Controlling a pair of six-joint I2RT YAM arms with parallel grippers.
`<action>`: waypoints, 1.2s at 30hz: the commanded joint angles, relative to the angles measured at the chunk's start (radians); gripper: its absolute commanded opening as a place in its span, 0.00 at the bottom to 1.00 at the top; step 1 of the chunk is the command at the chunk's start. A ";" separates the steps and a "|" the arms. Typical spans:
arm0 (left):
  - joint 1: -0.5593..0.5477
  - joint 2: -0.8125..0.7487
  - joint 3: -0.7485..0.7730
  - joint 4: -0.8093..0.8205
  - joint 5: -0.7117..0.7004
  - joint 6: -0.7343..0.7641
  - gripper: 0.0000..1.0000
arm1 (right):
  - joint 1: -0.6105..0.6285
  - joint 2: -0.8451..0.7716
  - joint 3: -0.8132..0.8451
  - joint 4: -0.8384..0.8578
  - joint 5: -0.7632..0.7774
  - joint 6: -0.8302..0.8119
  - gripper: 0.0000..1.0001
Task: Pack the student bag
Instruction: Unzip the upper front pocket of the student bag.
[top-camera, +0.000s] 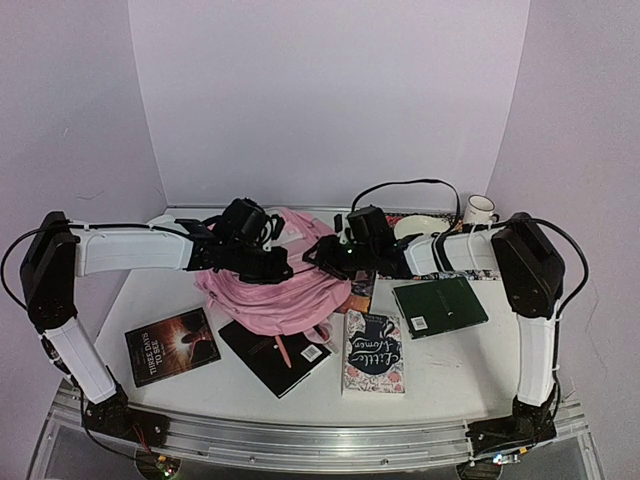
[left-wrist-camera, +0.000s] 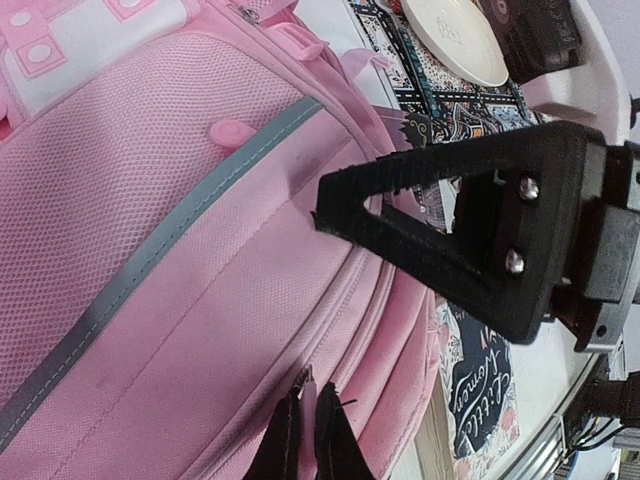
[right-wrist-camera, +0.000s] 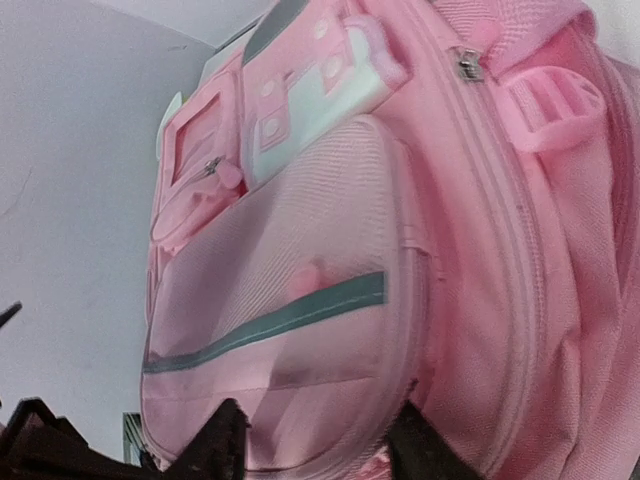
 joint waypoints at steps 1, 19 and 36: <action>-0.017 -0.032 0.044 0.085 0.022 0.038 0.00 | 0.003 0.013 0.057 0.020 -0.006 -0.017 0.24; -0.013 -0.283 -0.064 -0.197 -0.230 0.061 0.00 | -0.135 -0.060 0.211 -0.045 -0.027 -0.086 0.00; 0.005 -0.399 -0.325 -0.355 -0.463 -0.117 0.01 | -0.180 -0.058 0.285 -0.101 -0.109 -0.145 0.00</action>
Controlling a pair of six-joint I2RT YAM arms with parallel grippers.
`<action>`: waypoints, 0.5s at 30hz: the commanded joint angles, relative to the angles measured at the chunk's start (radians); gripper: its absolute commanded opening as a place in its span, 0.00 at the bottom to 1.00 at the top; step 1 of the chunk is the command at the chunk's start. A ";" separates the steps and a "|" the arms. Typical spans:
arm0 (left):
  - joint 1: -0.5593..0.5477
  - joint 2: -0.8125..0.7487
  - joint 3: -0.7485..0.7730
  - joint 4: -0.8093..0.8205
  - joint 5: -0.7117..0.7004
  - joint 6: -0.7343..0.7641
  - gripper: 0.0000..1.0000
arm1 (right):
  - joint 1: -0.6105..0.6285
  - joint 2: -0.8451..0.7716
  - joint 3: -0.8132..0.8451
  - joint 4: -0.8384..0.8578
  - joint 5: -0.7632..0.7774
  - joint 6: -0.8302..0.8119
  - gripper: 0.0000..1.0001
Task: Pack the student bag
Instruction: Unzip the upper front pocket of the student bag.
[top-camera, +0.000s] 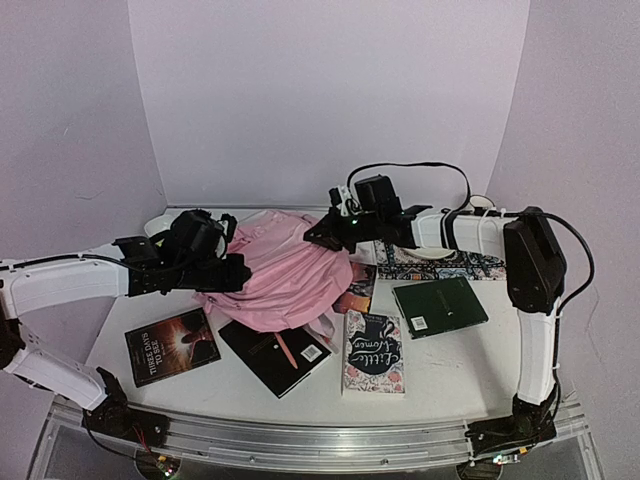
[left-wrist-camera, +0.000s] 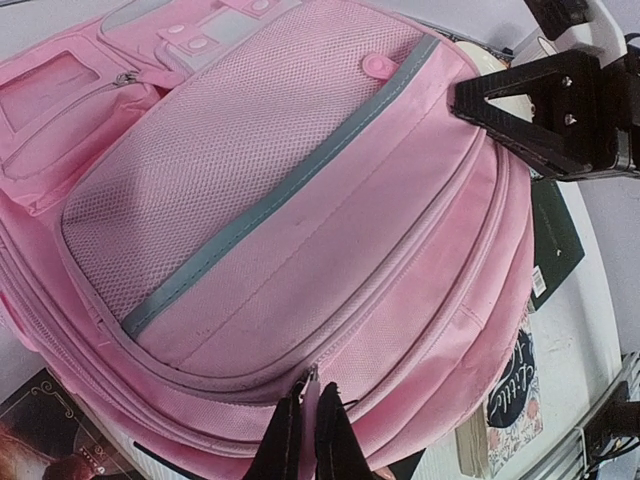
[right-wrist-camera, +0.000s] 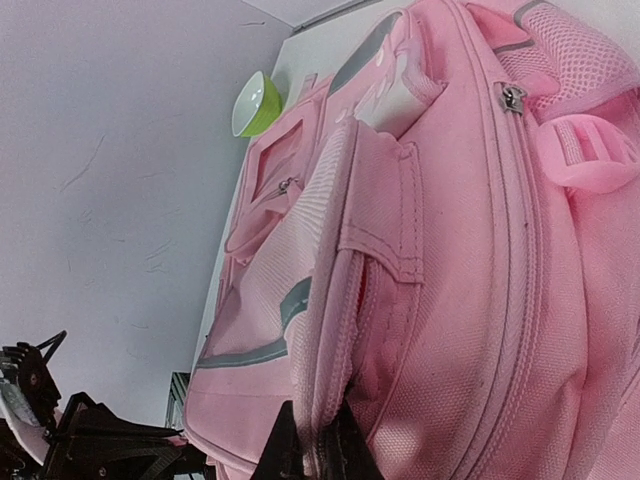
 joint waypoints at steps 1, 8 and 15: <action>0.029 0.001 -0.060 -0.263 -0.211 -0.056 0.01 | -0.099 -0.064 0.077 0.063 0.116 -0.061 0.00; 0.028 -0.034 -0.092 -0.261 -0.227 -0.065 0.09 | -0.118 -0.060 0.080 0.042 0.102 -0.067 0.00; 0.028 -0.030 -0.055 -0.239 -0.190 -0.059 0.18 | -0.117 -0.036 0.075 0.042 0.035 -0.062 0.00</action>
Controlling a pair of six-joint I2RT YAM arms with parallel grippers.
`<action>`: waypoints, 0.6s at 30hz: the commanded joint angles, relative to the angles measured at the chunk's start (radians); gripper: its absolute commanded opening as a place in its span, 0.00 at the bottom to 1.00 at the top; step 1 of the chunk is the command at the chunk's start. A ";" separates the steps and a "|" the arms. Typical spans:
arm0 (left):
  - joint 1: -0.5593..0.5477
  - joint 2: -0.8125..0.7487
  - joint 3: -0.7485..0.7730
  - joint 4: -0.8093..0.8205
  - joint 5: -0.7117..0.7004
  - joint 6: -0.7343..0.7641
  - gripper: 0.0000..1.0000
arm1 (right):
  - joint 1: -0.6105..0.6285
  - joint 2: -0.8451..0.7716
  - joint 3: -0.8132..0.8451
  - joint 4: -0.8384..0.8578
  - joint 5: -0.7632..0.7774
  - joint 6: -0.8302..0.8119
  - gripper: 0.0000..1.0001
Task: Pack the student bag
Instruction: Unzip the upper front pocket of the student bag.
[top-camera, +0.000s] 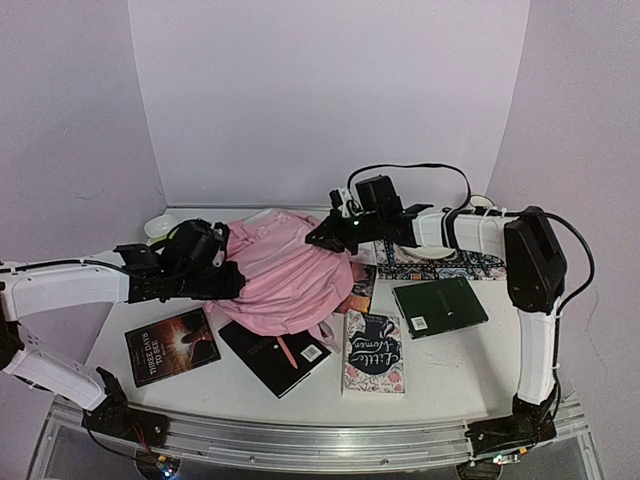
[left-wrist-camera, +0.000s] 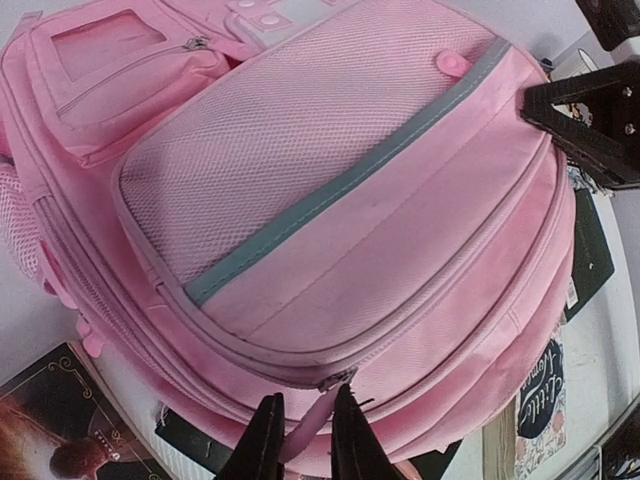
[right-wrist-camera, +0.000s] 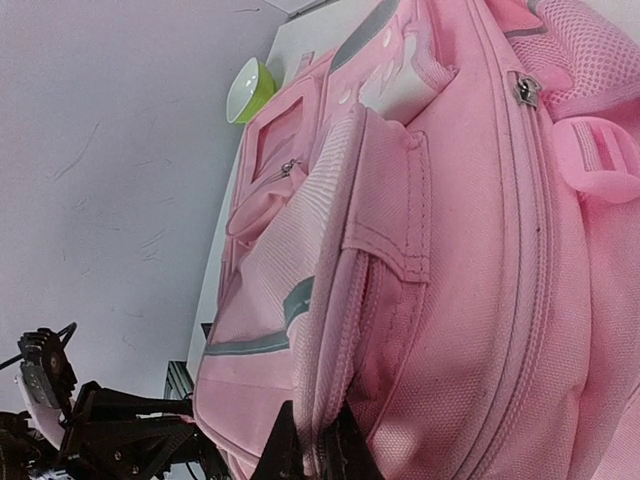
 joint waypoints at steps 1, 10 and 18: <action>0.032 -0.021 -0.004 -0.221 -0.115 -0.009 0.18 | -0.106 -0.038 0.062 0.085 0.058 -0.044 0.00; 0.036 0.004 0.022 -0.151 0.009 0.003 0.29 | -0.104 -0.051 0.032 0.092 0.041 -0.056 0.00; 0.028 0.095 0.097 0.026 0.278 -0.132 0.47 | -0.096 -0.069 -0.004 0.105 0.068 -0.063 0.00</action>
